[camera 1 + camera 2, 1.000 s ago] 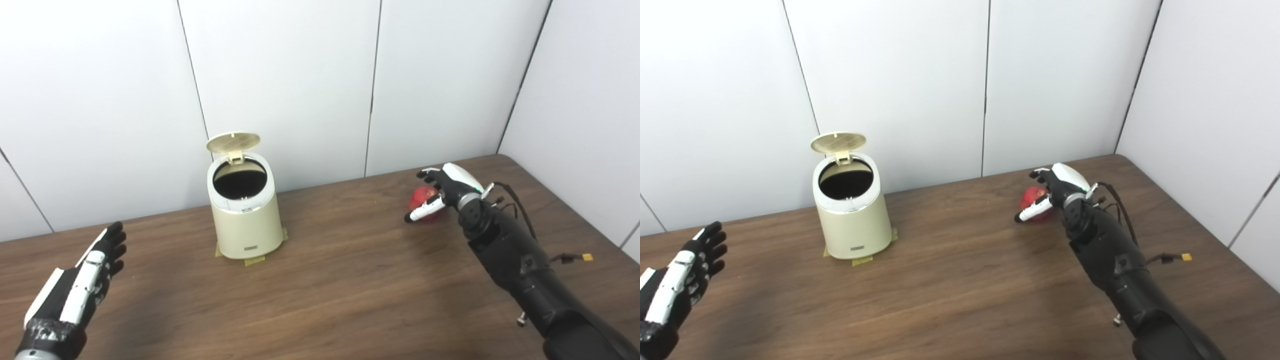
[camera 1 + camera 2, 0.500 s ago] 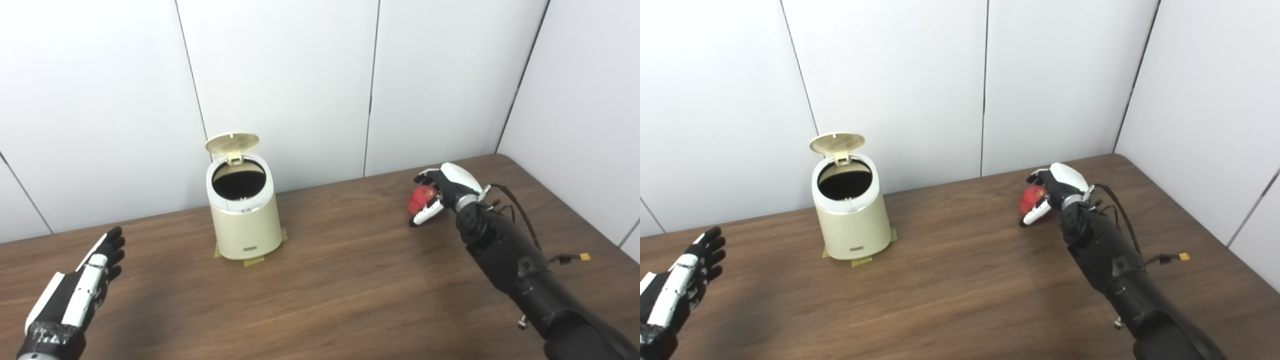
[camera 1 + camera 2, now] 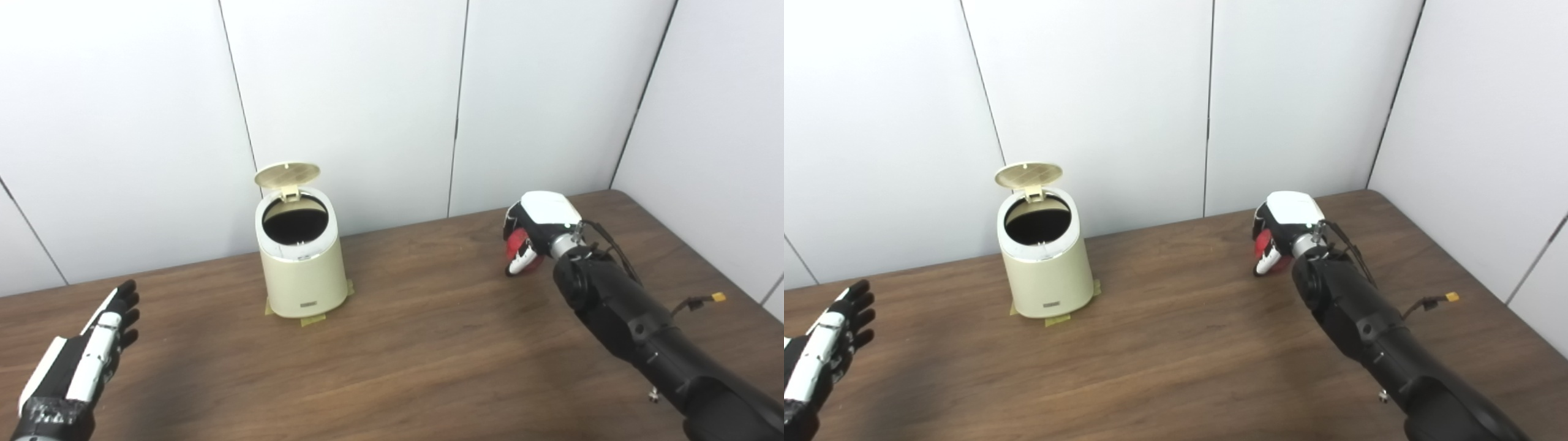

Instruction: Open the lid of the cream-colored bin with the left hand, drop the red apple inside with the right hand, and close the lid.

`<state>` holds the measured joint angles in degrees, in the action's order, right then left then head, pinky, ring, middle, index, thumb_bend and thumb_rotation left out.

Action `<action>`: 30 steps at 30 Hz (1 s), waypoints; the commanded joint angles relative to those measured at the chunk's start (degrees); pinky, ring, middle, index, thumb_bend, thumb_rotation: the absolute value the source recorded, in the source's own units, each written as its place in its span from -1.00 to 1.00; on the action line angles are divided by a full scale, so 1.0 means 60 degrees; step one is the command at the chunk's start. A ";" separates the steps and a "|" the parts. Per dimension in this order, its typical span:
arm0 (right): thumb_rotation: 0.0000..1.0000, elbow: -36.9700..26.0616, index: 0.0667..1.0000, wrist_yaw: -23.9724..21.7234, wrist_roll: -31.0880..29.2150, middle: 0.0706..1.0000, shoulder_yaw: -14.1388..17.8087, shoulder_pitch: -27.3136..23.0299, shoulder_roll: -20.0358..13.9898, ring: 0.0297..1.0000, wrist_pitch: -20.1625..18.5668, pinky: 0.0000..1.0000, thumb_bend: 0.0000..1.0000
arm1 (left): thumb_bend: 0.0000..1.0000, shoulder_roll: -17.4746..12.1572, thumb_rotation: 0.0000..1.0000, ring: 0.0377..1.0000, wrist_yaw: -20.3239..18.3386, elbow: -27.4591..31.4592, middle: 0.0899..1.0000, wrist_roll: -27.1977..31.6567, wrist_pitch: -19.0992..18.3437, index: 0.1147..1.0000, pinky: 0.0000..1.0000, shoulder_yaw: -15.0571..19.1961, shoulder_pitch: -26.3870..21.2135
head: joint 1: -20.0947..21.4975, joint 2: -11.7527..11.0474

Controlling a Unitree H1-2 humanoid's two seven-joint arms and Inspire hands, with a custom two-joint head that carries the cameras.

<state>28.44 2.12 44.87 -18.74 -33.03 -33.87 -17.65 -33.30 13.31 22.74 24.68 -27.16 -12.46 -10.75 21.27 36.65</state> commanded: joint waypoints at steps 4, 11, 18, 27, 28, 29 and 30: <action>-1.00 -0.1060 -0.08 0.0798 -0.0069 -0.04 0.0593 -0.0138 -0.0141 -0.26 0.0511 -0.17 0.03 | -0.43 -0.0184 1.00 0.95 0.0234 0.0417 0.98 0.0089 0.0040 1.00 0.91 0.0082 -0.0420 | -0.0210 0.0015; -1.00 -0.2559 -0.09 0.0983 -0.0184 -0.02 0.0942 -0.0125 0.0215 -0.25 0.1211 -0.17 0.03 | -0.53 0.0020 1.00 0.98 0.0148 0.0437 0.97 -0.0114 0.0041 1.00 0.99 -0.0021 -0.0455 | -0.0732 -0.0013; -1.00 -0.4360 0.04 0.0763 -0.0070 -0.13 0.0871 -0.0256 0.0683 -0.34 0.1782 -0.32 0.02 | -0.49 0.0214 0.98 0.99 0.0057 0.0309 0.97 -0.0247 0.0042 0.99 1.00 0.0017 -0.0366 | -0.1209 -0.0057; -1.00 -0.6179 0.02 -0.0006 0.0583 -0.12 0.0612 -0.0513 0.1796 -0.33 0.1823 -0.32 0.02 | -0.33 0.0464 0.95 0.85 -0.0237 0.0142 0.85 -0.0945 0.0044 0.91 0.86 -0.0078 -0.0293 | -0.2155 -0.0188; -1.00 -0.6252 0.03 -0.0090 0.0615 -0.13 0.0585 -0.0557 0.1948 -0.33 0.1840 -0.33 0.02 | -0.30 0.0534 0.92 0.86 -0.0230 0.0117 0.85 -0.0976 0.0043 0.91 0.85 -0.0066 -0.0293 | -0.2227 -0.0199; -1.00 -0.6287 0.02 -0.0150 0.0644 -0.12 0.0586 -0.0582 0.2053 -0.33 0.1869 -0.33 0.02 | -0.26 0.0589 0.87 0.86 -0.0227 0.0101 0.86 -0.0991 0.0042 0.90 0.85 -0.0046 -0.0291 | -0.2227 -0.0199; -1.00 -0.6295 0.02 -0.0205 0.0678 -0.12 0.0560 -0.0619 0.2176 -0.33 0.1901 -0.33 0.02 | -0.24 0.0669 0.85 0.86 -0.0189 0.0090 0.86 -0.1025 0.0042 0.90 0.85 -0.0047 -0.0298 | -0.2463 -0.0256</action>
<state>-7.67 0.98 48.34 -15.77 -33.53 -20.58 -6.91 -29.21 12.09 22.52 19.81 -27.17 -13.26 -10.90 7.82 35.42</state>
